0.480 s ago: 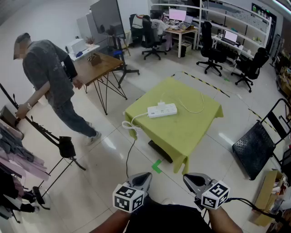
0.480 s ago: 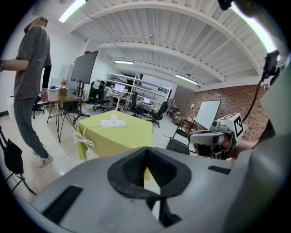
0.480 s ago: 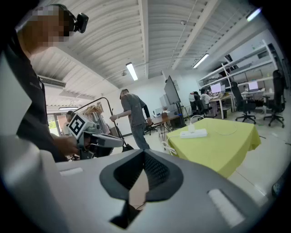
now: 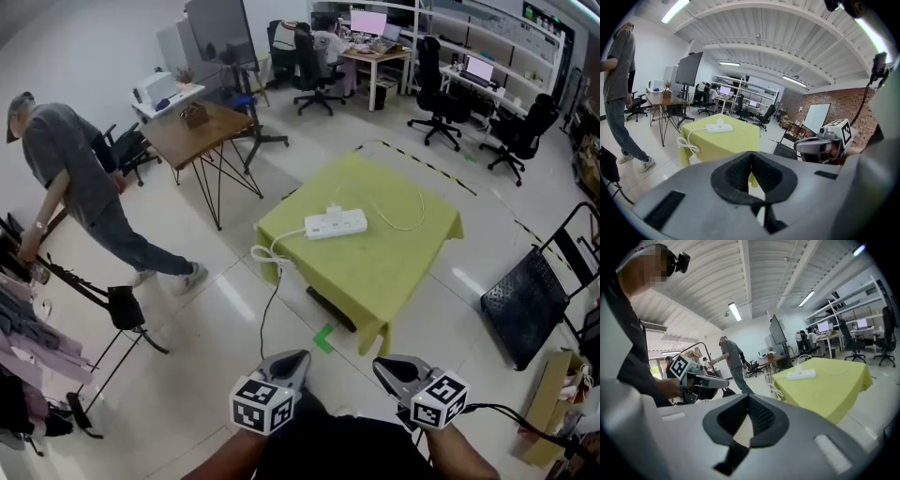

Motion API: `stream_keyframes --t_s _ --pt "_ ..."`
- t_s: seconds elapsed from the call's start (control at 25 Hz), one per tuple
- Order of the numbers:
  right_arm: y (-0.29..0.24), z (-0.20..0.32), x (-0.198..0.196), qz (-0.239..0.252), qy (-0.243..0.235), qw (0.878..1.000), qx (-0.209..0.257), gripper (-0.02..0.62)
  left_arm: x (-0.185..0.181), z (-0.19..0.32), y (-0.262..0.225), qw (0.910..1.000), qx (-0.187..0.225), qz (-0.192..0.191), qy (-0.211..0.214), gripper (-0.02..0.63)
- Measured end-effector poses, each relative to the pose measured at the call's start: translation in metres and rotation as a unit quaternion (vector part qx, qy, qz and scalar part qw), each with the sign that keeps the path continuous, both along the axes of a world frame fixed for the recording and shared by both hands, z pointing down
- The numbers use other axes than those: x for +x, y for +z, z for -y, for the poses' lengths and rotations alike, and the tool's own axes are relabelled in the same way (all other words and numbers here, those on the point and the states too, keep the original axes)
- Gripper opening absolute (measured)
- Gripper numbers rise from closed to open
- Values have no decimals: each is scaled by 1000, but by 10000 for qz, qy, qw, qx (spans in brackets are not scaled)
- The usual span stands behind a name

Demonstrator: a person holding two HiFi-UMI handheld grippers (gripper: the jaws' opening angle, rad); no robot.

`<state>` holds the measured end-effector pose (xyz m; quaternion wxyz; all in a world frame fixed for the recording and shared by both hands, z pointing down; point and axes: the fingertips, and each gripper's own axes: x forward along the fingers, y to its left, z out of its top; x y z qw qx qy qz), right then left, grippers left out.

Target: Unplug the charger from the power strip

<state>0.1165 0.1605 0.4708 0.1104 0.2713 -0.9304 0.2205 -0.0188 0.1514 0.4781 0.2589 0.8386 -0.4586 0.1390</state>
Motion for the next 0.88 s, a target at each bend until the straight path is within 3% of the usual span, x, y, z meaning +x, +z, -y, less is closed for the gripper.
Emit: stream_keyframes --t_s 0.2,0.48,0.88 --pt "-4 28 -11 -107 -58 9999 20 3 -12 29 4 10000 -86 12 -19 6" --pt "8 95 -27 -269 104 9995 -136 3 -34 115 9 9999 -52 -2 97 8" --pt "9 229 -73 -561 895 9944 -87 3 -73 251 16 9966 -16 -72 817 8"
